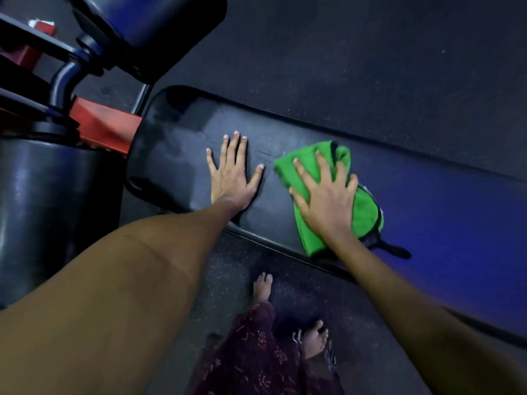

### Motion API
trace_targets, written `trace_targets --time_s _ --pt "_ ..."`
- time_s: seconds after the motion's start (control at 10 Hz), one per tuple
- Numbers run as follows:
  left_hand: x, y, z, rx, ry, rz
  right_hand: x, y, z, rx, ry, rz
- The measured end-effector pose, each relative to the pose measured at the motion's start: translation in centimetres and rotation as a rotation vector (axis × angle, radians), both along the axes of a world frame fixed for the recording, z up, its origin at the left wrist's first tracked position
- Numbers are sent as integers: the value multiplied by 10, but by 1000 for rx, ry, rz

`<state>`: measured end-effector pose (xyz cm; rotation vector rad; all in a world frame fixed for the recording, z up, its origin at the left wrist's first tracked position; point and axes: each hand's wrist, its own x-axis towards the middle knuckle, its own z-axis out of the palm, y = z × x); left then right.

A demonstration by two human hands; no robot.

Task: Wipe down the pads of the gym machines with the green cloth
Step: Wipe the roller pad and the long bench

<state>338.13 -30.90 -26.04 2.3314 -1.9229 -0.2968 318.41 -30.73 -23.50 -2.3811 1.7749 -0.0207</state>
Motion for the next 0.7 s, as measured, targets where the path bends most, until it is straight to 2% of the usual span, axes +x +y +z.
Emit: trace_targets --time_s 0.1,0.2,0.3,0.4,0.5,0.6,0.7 --pt "0 0 1 -1 -8 -5 -44 40 -3 -26 32 233" --pt "0 -1 2 16 -17 -2 -89 41 3 -37 45 84" --pt "0 -1 3 27 -19 -5 -87 8 10 20 42 -301" --pt "0 1 3 29 -10 -5 -48 -28 13 85 -8 -540" --pt "0 0 2 29 -11 -7 -5 -26 13 129 7 -397" --pt "0 0 2 24 -7 1 3 17 9 118 29 -100" --pt "0 0 2 24 -3 -4 -32 68 4 50 59 39"
